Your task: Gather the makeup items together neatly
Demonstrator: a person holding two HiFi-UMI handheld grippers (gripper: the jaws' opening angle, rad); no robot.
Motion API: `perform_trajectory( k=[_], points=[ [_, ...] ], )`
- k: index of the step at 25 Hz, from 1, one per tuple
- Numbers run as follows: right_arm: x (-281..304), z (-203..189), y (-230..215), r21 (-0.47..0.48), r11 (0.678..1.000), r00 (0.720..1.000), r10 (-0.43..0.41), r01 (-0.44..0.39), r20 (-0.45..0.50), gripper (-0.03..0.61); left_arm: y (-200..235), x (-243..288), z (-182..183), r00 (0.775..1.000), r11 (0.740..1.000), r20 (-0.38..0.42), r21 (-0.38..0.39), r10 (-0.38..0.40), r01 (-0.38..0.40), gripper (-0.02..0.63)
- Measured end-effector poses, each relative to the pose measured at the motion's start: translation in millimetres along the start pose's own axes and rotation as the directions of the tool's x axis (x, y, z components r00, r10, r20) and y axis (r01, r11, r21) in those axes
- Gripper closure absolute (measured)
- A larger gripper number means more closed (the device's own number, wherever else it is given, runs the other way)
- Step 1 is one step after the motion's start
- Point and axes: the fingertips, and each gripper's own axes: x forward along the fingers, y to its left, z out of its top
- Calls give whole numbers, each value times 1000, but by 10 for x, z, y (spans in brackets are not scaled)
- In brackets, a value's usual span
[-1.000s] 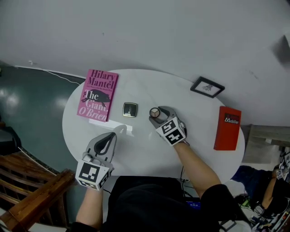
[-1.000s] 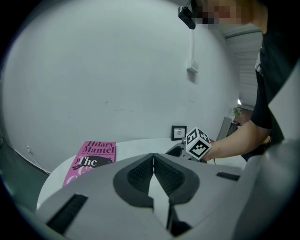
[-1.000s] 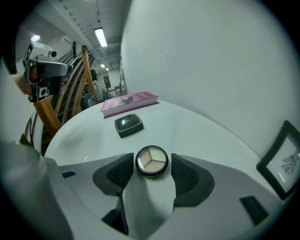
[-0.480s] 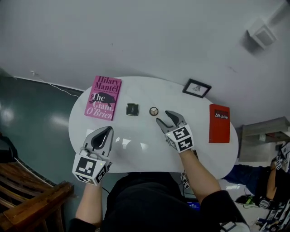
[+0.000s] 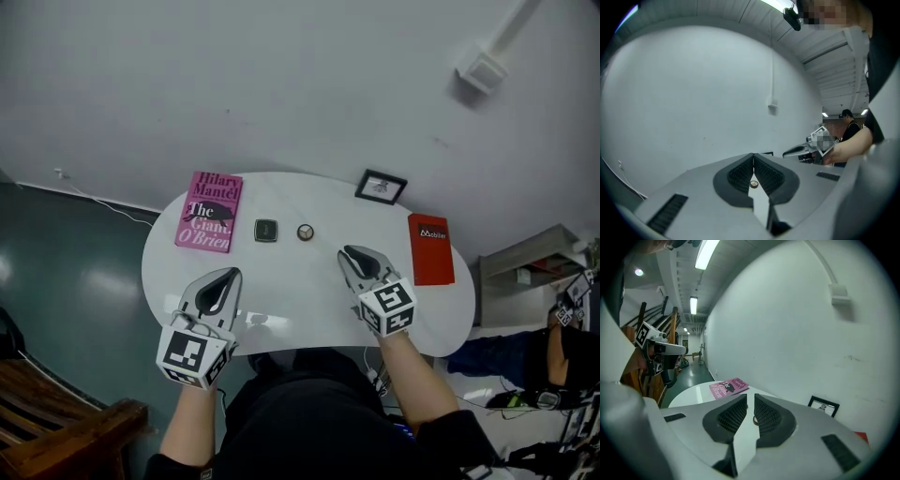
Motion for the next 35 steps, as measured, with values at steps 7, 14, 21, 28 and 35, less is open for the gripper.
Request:
perform_trajectory(
  k=[7,14,21,28,35],
  points=[
    [-576,130,-219,57,998,996,-25,20,81,535,-264,24,147,1000,1000,4,19,0,0,601],
    [-1197,36,-565,70,997,991,-40,31,130,537,-777,375,166,999,999,-17,27,-27,28,600],
    [-1538,-572,-980,139,985,992,-111,103,57,534,-1401,754,178,991,992,-60,34,-121,123,600],
    [-1675,-1139,-1137,212,972,994,-107,107,-12,534,-1963,1051,-24,965,974,-140,3,-223,226,600],
    [-1666,-1729,-1155,275,956,993,-80,102,-91,506,-2285,1297,-297,936,960,-220,-10,-275,279,600]
  ],
)
